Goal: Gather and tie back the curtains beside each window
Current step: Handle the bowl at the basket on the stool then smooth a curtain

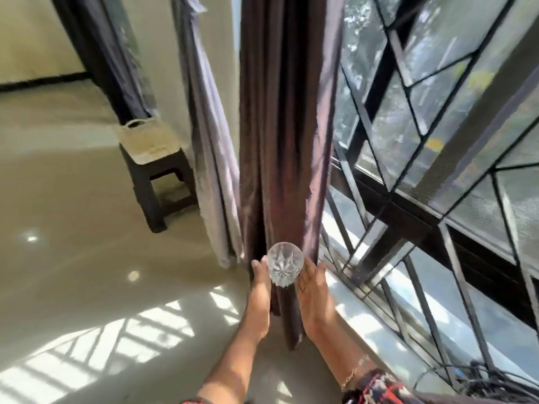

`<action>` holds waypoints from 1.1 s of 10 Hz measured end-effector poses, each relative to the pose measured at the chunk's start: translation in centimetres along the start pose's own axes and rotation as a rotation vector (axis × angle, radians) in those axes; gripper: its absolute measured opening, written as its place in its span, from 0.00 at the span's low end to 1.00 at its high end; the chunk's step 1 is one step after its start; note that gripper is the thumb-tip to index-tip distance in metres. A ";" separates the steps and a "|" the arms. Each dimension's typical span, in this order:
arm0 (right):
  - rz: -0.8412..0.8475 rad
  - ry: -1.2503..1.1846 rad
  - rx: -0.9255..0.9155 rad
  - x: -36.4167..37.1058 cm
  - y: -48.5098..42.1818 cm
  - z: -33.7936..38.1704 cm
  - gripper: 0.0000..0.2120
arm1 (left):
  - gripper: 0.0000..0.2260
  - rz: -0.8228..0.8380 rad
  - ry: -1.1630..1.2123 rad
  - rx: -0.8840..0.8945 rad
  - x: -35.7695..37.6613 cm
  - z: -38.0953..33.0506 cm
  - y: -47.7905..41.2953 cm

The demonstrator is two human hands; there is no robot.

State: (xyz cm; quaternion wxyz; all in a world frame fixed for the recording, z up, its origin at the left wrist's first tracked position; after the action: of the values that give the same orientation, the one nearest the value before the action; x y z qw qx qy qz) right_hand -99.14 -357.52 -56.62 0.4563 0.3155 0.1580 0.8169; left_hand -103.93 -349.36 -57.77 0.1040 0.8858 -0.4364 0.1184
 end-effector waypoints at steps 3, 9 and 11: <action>0.099 0.144 -0.037 12.6 -5.9 -0.4 0.41 | 0.28 -0.206 0.053 -0.057 -11.1 -4.5 -6.8; 0.204 0.014 0.087 38.1 -22.7 2.2 0.28 | 0.28 -0.307 0.056 0.005 -32.1 -14.8 -25.0; 0.259 0.055 0.103 44.7 -30.9 4.2 0.26 | 0.29 -0.323 0.016 0.041 -37.3 -16.4 -34.1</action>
State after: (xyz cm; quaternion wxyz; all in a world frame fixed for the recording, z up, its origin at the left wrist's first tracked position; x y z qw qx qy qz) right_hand -93.61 -303.34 -53.74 0.3256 0.3336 0.1702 0.8682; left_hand -100.76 -296.37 -56.16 0.1068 0.9454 -0.2850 0.1163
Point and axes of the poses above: each hand's wrist, its own y-axis away from the middle knuckle, its own x-axis out of the palm, z = x × y, the point moved 4 cm from there along -y, towards the middle knuckle, and after that the axes turned 15 degrees about x, right-handed, at the moved point
